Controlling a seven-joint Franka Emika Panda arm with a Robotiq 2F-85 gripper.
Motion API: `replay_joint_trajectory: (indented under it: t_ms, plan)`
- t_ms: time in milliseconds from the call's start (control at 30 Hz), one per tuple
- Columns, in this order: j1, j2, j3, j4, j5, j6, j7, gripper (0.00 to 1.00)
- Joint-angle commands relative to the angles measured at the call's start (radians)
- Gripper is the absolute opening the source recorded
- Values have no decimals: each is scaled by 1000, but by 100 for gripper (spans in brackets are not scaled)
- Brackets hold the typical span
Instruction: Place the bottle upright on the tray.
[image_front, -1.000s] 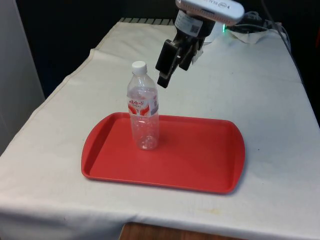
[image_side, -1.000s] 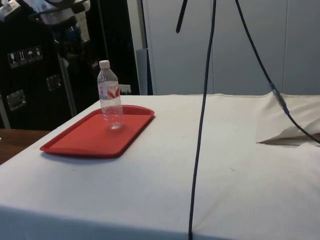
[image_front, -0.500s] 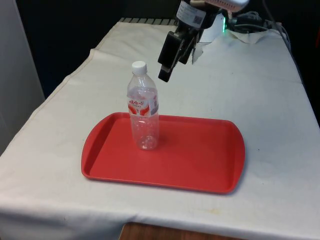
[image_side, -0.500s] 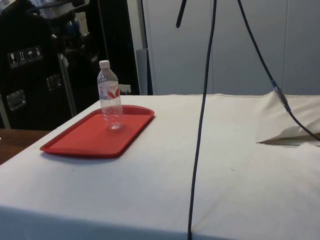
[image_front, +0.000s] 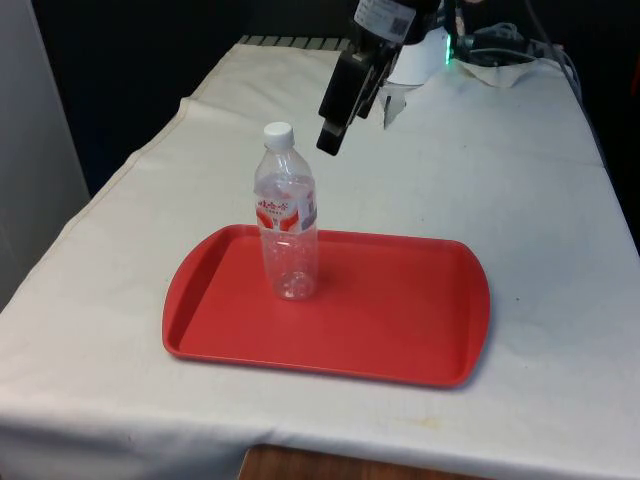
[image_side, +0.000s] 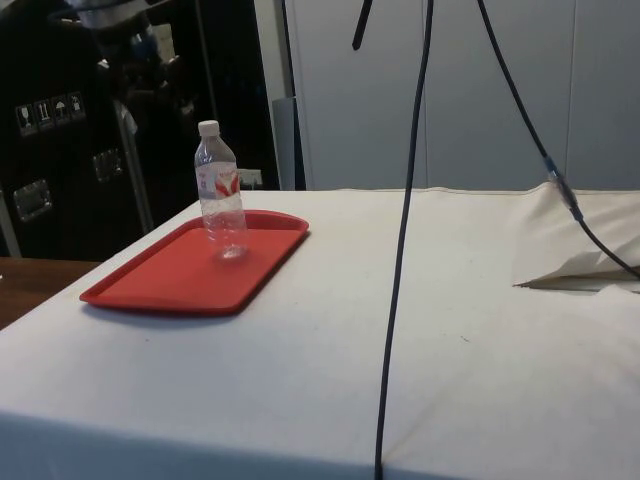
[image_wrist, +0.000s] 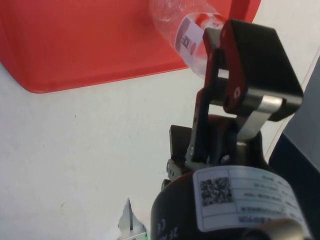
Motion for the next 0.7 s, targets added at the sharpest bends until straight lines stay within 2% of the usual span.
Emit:
replay_joint_trajectory:
  t_ms: [0, 133, 367, 433, 467, 667]
  plan:
    - [-1, -6, 3, -4, -1, 14, -11, 100]
    - [0, -1, 0, 5, -5, 0, -27, 100]
    - [0, -12, 3, 2, -14, 17, -75, 100]
    - [1, -8, 0, 5, -14, 1, -65, 100]
    - [0, -13, 4, 2, -15, 18, -79, 100]
    - [1, -26, 4, -1, -25, 15, -114, 100]
